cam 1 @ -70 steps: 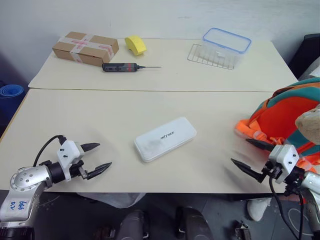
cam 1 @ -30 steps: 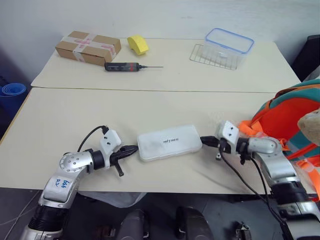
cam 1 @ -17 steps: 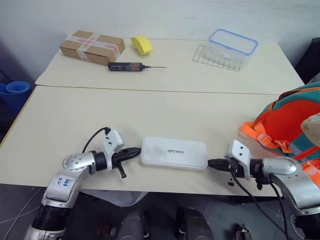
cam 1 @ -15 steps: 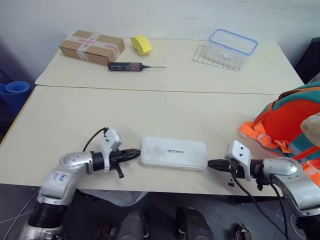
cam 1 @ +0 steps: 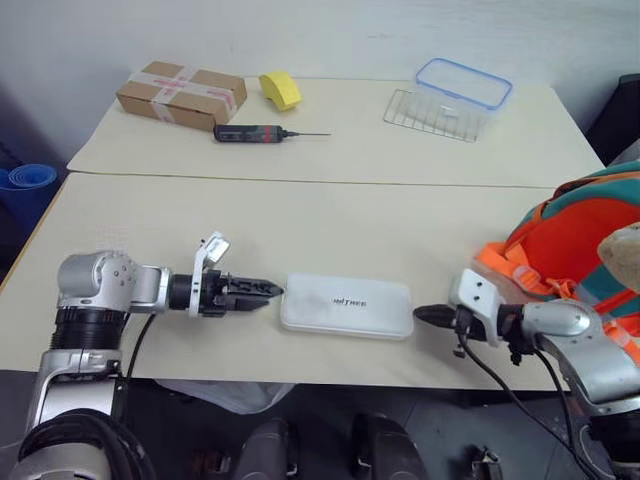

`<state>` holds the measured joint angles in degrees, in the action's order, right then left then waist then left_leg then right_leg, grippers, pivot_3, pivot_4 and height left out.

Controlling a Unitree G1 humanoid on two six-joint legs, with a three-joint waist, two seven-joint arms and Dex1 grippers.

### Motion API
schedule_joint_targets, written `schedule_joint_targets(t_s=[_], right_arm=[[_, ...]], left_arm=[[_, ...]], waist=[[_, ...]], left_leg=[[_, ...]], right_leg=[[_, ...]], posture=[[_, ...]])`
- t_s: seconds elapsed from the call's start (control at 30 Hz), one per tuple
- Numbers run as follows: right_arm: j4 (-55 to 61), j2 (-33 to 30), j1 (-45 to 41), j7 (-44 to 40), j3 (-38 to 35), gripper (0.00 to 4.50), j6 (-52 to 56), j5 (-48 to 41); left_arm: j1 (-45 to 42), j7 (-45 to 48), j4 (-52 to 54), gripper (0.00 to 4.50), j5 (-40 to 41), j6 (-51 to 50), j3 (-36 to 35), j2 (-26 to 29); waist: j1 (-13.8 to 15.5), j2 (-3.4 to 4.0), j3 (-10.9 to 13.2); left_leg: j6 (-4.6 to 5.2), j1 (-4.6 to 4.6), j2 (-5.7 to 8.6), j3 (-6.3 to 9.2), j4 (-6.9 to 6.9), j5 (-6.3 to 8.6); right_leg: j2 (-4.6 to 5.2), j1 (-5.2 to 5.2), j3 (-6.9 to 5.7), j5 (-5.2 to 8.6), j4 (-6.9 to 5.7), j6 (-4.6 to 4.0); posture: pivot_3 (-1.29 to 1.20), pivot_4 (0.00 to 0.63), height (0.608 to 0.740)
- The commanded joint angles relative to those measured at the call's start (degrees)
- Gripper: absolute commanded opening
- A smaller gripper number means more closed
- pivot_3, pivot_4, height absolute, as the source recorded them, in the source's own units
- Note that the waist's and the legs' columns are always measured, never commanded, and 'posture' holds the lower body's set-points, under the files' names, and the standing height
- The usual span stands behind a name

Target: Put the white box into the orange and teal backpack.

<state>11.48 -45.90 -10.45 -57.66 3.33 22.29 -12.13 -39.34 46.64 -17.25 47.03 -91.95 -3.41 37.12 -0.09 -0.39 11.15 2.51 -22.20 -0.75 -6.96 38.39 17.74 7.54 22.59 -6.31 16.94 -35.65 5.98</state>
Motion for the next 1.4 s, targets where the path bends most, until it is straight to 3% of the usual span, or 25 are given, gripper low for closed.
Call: schedule_joint_targets(t_s=[0.03, 0.2, 0.43, 0.53, 0.63, 0.73, 0.83, 0.87, 1.0, 1.23, 1.4], right_arm=[[0.0, 1.35, -1.59, 0.87, 1.01, 0.0, -0.79, 0.5], [-0.03, 2.44, -2.31, 1.11, 2.17, 0.0, -0.72, 1.07], [0.75, 4.31, -3.44, 1.63, 2.99, 0.0, -0.35, 1.13], [1.14, 4.56, -2.67, 2.1, 2.29, 0.0, -0.52, 0.79], [2.34, 4.61, 0.65, 2.1, -0.89, 0.0, 0.09, -2.11], [5.2, 6.99, 7.04, 3.38, -8.89, 0.0, -0.02, -8.75], [8.84, 7.29, 14.33, 2.7, -15.49, 0.54, -1.22, -12.82], [10.16, 7.88, 17.14, 3.46, -18.66, 0.84, -1.77, -13.96], [14.12, 11.24, 28.88, 6.6, -33.69, 2.19, -1.67, -20.24], [7.69, 19.07, 41.29, 11.88, -54.62, 4.49, -9.9, -23.02], [3.46, 19.59, 43.42, 11.91, -60.36, 4.49, -13.04, -25.01]], left_arm=[[0.14, -5.22, -1.34, 4.47, 0.87, -0.55, -0.9, -4.21], [-0.39, -12.12, -3.19, 4.47, 1.99, -0.55, -4.57, -10.22], [-1.02, -17.54, -3.71, 4.47, 12.37, -0.55, -3.6, -12.89], [-1.01, -19.93, -3.6, 3.93, 14.13, -0.55, -6.14, -14.01], [1.07, -19.87, -0.42, 3.04, 16.42, -0.55, -5.72, -13.27], [3.35, -17.96, 4.66, 2.16, 16.77, -0.55, -6.26, -13.33], [5.41, -15.1, 8.91, 1.33, 16.33, 1.97, -6.84, -13.65], [6.84, -12.02, 11.83, 1.25, 15.16, 5.27, -5.23, -12.49], [11.34, 0.03, 19.13, 1.25, 9.56, 17.74, 0.84, -6.99], [19.5, 18.71, 26.73, 1.25, -1.54, 47.7, 3.8, -5.0], [19.79, 22.69, 26.23, 1.25, -4.1, 53.84, 4.85, -4.84]], waist=[[0.02, -0.02, -0.01], [0.87, -0.05, -0.04], [1.3, -0.06, -0.04], [1.26, -0.06, -0.04], [1.36, -0.06, -0.04], [1.42, -0.07, -0.04], [1.55, -0.06, -0.04], [1.46, -0.06, -0.04], [1.41, -0.05, -0.04], [1.42, -0.04, -0.05], [1.18, 0.03, -0.08]], left_leg=[[0.0, 0.02, 0.0, 0.0, 0.0, 0.0], [0.0, 0.02, 0.03, 0.05, 0.17, 0.0], [-0.06, 0.02, 0.0, 0.07, 0.34, 0.05], [-0.06, 0.01, 0.0, 0.07, 0.34, 0.06], [-0.06, -0.01, -0.01, 0.07, 0.33, 0.06], [-0.08, -0.02, -0.01, 0.08, 0.29, 0.07], [-0.08, -0.11, 0.01, 0.12, 0.24, 0.07], [-0.07, -0.1, 0.01, 0.1, 0.24, 0.07], [-0.19, -0.04, -0.05, -0.04, 0.23, 0.14], [-0.45, 0.06, -0.05, -0.13, -0.3, 0.24], [-0.43, 0.07, -0.08, -0.14, -0.34, 0.27]], right_leg=[[0.01, -0.02, 0.0, 0.0, 0.0, 0.0], [0.03, -0.09, -0.01, 0.0, -0.03, 0.0], [0.1, -0.09, 0.02, -0.01, -0.05, 0.01], [0.1, -0.09, 0.01, -0.01, -0.12, 0.01], [0.06, -0.08, 0.0, -0.01, -0.11, 0.01], [0.05, -0.07, 0.01, -0.01, -0.08, 0.01], [0.02, -0.04, -0.03, -0.01, -0.01, 0.01], [0.01, -0.05, -0.01, -0.01, 0.01, 0.01], [-0.01, 0.0, 0.12, -0.01, 0.11, 0.01], [0.01, 0.03, 0.16, 0.04, 0.5, -0.08], [0.08, 0.03, 0.2, 0.04, 0.57, -0.09]], posture=[[0.0, 0.15, 0.74], [0.0, 0.15, 0.74], [0.0, 0.15, 0.74], [0.0, 0.15, 0.74], [0.0, 0.15, 0.74], [0.0, 0.15, 0.74], [0.0, 0.15, 0.74], [0.0, 0.15, 0.74], [0.0, 0.15, 0.74], [0.0, 0.15, 0.74], [0.0, 0.15, 0.74]])
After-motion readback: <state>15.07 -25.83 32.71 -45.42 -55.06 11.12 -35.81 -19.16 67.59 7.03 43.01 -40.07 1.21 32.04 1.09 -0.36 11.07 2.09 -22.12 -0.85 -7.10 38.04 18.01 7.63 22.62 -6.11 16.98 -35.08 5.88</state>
